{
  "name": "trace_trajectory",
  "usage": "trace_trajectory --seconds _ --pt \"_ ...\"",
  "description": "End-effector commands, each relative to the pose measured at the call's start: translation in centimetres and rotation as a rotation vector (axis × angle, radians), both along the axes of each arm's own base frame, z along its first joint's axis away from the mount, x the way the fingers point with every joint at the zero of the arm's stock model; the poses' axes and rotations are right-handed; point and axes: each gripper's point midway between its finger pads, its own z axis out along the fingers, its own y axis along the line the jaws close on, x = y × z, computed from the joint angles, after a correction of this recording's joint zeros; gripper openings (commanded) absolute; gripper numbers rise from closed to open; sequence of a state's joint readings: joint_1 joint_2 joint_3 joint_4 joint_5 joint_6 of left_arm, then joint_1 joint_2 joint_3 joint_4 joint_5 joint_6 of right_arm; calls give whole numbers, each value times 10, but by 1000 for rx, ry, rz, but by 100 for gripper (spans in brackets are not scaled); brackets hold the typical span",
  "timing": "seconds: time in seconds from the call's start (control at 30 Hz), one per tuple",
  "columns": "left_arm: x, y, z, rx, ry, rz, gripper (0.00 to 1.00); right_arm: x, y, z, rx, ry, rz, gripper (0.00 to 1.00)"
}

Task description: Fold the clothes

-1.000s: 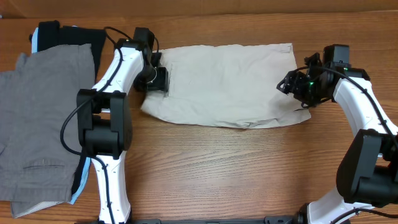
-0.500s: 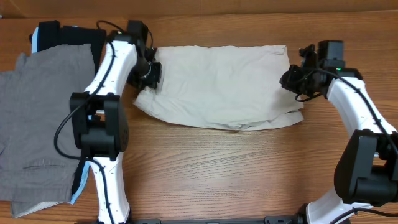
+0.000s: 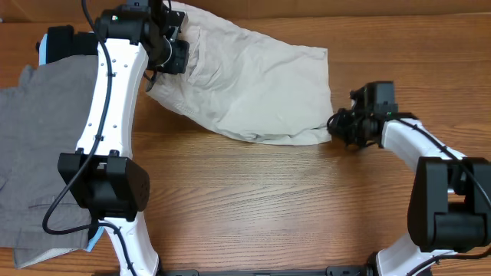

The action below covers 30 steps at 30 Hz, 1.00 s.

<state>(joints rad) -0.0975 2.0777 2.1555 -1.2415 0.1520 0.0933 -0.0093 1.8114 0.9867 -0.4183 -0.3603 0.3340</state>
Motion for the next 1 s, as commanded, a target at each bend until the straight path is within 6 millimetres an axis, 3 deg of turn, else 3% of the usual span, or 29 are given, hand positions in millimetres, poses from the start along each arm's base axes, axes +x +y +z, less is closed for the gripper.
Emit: trace_trajectory --seconds 0.0,0.4,0.53,0.6,0.7,0.83,0.9,0.97 --pt "1 -26 32 -78 -86 -87 4 -12 10 -15 13 45 -7 4" --pt "32 -84 45 -211 -197 -18 4 3 20 -1 45 -13 20 4" --pt "42 -109 37 -233 -219 -40 4 2 20 -1 46 -9 20 4" --pt "44 -112 30 -213 -214 -38 4 1 22 2 58 -11 25 4" --pt "43 -108 34 -200 -220 -27 4 0 29 22 106 -41 46 4" --pt "36 -95 48 -197 -209 -8 4 10 27 73 113 -186 48 4" --pt "30 -91 51 -191 -186 -1 4 19 18 98 78 -272 27 4" --pt "26 -88 49 -185 -166 4 4 27 7 103 15 -305 -9 4"
